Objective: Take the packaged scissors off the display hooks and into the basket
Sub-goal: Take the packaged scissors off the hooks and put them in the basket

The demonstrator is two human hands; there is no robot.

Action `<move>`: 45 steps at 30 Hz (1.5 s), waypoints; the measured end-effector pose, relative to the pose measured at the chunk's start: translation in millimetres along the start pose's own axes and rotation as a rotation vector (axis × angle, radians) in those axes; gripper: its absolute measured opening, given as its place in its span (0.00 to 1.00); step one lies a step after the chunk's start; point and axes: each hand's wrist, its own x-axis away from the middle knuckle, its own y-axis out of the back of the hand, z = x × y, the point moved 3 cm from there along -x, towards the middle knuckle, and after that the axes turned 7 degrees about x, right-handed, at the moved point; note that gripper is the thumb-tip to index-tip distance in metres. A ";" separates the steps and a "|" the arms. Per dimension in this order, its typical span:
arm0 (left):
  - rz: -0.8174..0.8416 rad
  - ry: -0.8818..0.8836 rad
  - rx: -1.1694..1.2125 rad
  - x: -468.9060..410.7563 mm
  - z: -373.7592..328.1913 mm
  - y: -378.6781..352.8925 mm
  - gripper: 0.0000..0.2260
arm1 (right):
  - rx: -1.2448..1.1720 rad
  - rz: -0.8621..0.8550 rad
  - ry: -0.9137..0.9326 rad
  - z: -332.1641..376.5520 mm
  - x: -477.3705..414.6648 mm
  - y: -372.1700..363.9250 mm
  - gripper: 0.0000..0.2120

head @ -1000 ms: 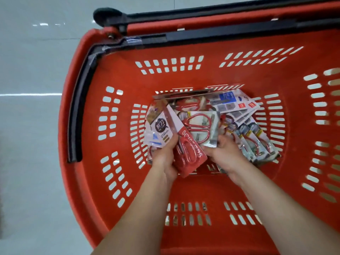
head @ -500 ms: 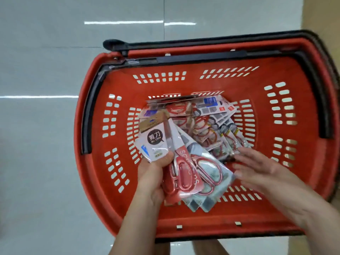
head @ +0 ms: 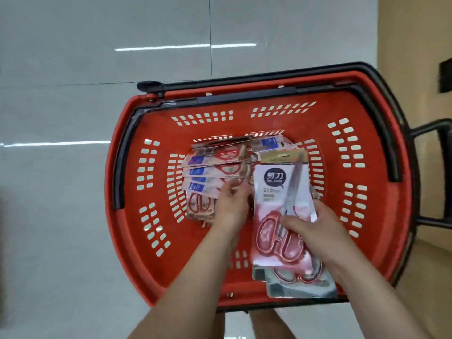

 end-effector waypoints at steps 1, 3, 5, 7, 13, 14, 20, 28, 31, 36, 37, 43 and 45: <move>-0.052 0.006 0.047 -17.6 -1.9 -0.8 0.13 | 0.000 -0.036 0.005 -2.2 -7.3 2.0 0.15; -0.121 0.072 0.168 -59.0 -5.6 -3.3 0.15 | 0.019 -0.100 0.024 -7.5 -23.0 6.2 0.18; -0.143 0.160 0.296 -103.4 -7.4 -8.2 0.15 | 0.029 -0.131 0.029 -10.9 -36.7 8.3 0.22; -0.136 0.201 0.388 -143.0 -5.2 -11.8 0.16 | 0.000 -0.115 0.033 -14.7 -46.7 7.2 0.27; -0.172 0.155 0.356 -169.1 15.4 6.8 0.15 | 0.012 -0.064 0.120 -21.5 -51.6 2.1 0.41; -0.171 0.173 0.357 -153.0 19.0 8.8 0.17 | 0.017 -0.069 0.112 -20.5 -49.3 1.0 0.36; 0.055 0.103 0.324 -23.0 9.9 36.6 0.16 | -0.034 -0.205 0.126 -8.6 -33.5 8.1 0.17; 0.439 0.019 -0.120 76.7 -38.2 68.5 0.19 | -0.174 -0.053 0.201 34.7 22.3 12.7 0.13; 0.445 -0.002 -0.294 121.0 -64.3 62.3 0.21 | -0.087 0.012 0.300 53.2 69.4 13.7 0.15; 0.354 -0.125 -0.253 234.1 -117.2 37.6 0.13 | -0.158 -0.054 0.407 83.8 170.1 46.9 0.06; 0.329 -0.167 -0.220 258.0 -128.3 29.7 0.12 | -0.155 -0.075 0.428 89.8 191.3 55.8 0.07; 0.229 -0.471 -0.203 370.3 -181.4 -5.1 0.13 | -0.217 -0.248 0.433 104.6 300.1 103.4 0.35; 0.247 -0.492 -0.179 401.5 -194.0 -10.7 0.09 | -0.294 -0.293 0.443 106.1 332.3 116.5 0.37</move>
